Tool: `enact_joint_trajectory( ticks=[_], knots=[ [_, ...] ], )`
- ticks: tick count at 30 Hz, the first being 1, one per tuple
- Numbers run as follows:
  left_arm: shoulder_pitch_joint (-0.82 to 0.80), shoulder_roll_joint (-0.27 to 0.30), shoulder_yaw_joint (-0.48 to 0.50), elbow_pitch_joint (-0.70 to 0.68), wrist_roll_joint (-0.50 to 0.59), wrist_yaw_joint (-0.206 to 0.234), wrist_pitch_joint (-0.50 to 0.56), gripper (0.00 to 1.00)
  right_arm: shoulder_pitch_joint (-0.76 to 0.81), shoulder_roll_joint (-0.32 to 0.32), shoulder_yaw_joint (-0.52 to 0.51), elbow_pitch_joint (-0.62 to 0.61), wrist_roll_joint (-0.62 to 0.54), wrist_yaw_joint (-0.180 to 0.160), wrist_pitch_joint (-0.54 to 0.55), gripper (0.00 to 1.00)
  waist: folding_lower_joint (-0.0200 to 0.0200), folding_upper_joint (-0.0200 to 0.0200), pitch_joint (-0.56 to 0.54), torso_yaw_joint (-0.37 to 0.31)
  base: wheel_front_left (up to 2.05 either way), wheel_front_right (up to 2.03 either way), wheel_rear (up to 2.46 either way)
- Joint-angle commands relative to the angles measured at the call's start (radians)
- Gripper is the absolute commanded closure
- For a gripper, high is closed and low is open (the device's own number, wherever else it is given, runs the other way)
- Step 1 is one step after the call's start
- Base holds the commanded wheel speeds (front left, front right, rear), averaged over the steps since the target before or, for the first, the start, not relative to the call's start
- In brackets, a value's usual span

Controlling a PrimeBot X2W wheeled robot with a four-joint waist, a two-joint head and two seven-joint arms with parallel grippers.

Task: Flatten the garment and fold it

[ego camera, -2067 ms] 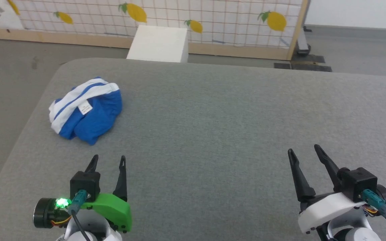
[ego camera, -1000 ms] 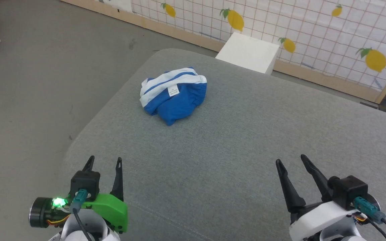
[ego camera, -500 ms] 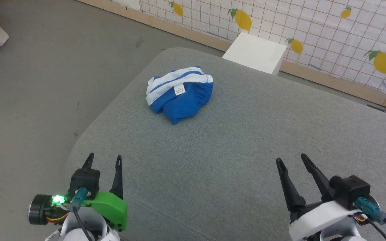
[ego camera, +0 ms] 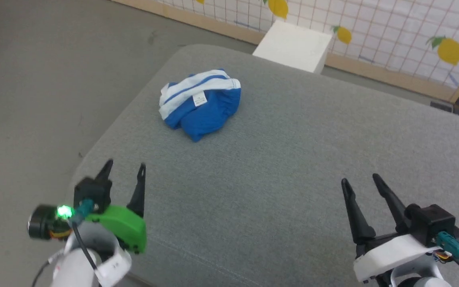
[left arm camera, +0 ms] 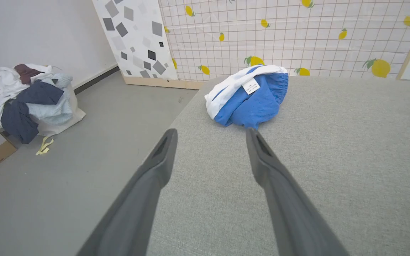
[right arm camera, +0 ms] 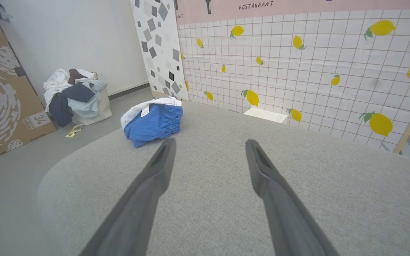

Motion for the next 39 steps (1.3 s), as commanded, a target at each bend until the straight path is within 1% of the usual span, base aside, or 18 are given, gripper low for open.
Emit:
enact_joint_trajectory(
  ticks=[1,2,3,4,7,10,16,19,21,24,28,30,32,35,36,37,39],
  knots=[
    [-0.047,0.013,-0.003,-0.004,-0.023,-0.024,0.01,0.0,-0.015,0.001,-0.006,-0.014,-0.013,-0.002,0.003,0.0,0.0,0.0,0.058,-0.044,0.0,0.0,0.0],
    [-0.071,0.02,-0.006,-0.002,-0.042,-0.047,0.025,0.0,-0.02,-0.001,-0.007,-0.025,-0.02,-0.002,0.008,0.0,0.0,0.0,0.082,-0.058,0.0,0.0,0.0],
    [-0.128,0.037,-0.006,0.004,-0.065,-0.07,0.046,0.0,-0.034,-0.01,-0.007,-0.042,-0.032,-0.002,0.015,0.0,0.0,0.0,0.128,-0.085,0.0,0.0,0.0],
    [-0.226,0.072,-0.018,0.034,-0.092,-0.096,0.086,0.0,-0.051,-0.024,-0.008,-0.067,-0.045,-0.002,0.024,0.0,0.0,0.0,0.191,-0.121,0.0,0.0,0.0],
    [-0.345,0.112,-0.039,0.086,-0.143,-0.113,0.139,0.0,-0.071,-0.038,-0.01,-0.094,-0.056,-0.002,0.031,0.0,0.0,0.0,0.257,-0.161,0.0,0.0,0.0],
    [-0.456,0.161,-0.069,0.129,-0.209,-0.12,0.191,0.0,-0.093,-0.049,-0.008,-0.116,-0.064,-0.002,0.035,0.0,0.0,0.0,0.316,-0.201,0.0,0.0,0.0],
    [-0.661,0.321,-0.24,0.182,-0.405,-0.121,0.255,0.0,-0.136,-0.05,-0.019,-0.144,-0.077,-0.002,0.029,0.0,0.0,0.0,0.417,-0.269,0.0,0.0,0.0],
    [-0.74,0.405,-0.323,0.233,-0.498,-0.121,0.317,0.0,-0.155,-0.046,-0.018,-0.147,-0.084,-0.002,0.021,0.0,0.0,0.0,0.46,-0.302,0.0,0.0,0.0],
    [-0.781,0.449,-0.372,0.257,-0.554,-0.121,0.36,0.0,-0.161,-0.042,-0.021,-0.144,-0.087,-0.002,0.014,0.0,0.0,0.0,0.482,-0.317,0.0,0.0,0.0],
    [-0.832,0.506,-0.421,0.29,-0.634,-0.121,0.409,0.0,-0.164,-0.04,-0.026,-0.132,-0.092,-0.002,0.006,0.0,0.0,0.0,0.511,-0.336,0.0,0.0,0.0],
    [-0.884,0.585,-0.498,0.291,-0.735,-0.121,0.473,0.0,-0.163,-0.037,-0.035,-0.118,-0.101,-0.002,-0.01,0.0,0.0,0.0,0.544,-0.353,0.0,0.0,0.0],
    [-0.897,0.623,-0.541,0.29,-0.795,-0.121,0.521,0.0,-0.166,-0.035,-0.037,-0.11,-0.103,-0.002,-0.021,0.0,0.0,0.0,0.557,-0.359,0.0,0.0,0.0],
    [-0.907,0.656,-0.575,0.284,-0.831,-0.121,0.548,0.0,-0.17,-0.032,-0.036,-0.103,-0.106,-0.002,-0.029,0.0,0.0,0.0,0.562,-0.363,0.0,0.0,0.0],
    [-0.917,0.684,-0.607,0.29,-0.878,-0.121,0.562,0.0,-0.178,-0.027,-0.035,-0.095,-0.108,-0.002,-0.034,0.0,0.0,0.0,0.567,-0.365,0.0,0.0,0.0],
    [-0.92,0.69,-0.618,0.292,-0.894,-0.121,0.566,0.58,-0.181,-0.025,-0.036,-0.092,-0.109,-0.002,-0.036,0.0,0.0,0.0,0.567,-0.364,0.0,0.0,0.0],
    [-0.922,0.693,-0.628,0.292,-0.905,-0.121,0.568,1.0,-0.182,-0.023,-0.036,-0.089,-0.11,-0.002,-0.037,0.0,0.0,0.0,0.565,-0.363,0.0,0.0,0.0],
    [-0.929,0.699,-0.647,0.291,-0.924,-0.121,0.564,1.0,-0.184,-0.021,-0.036,-0.084,-0.111,-0.002,-0.038,0.0,0.0,0.0,0.561,-0.359,0.0,0.0,0.0]
  ],
)
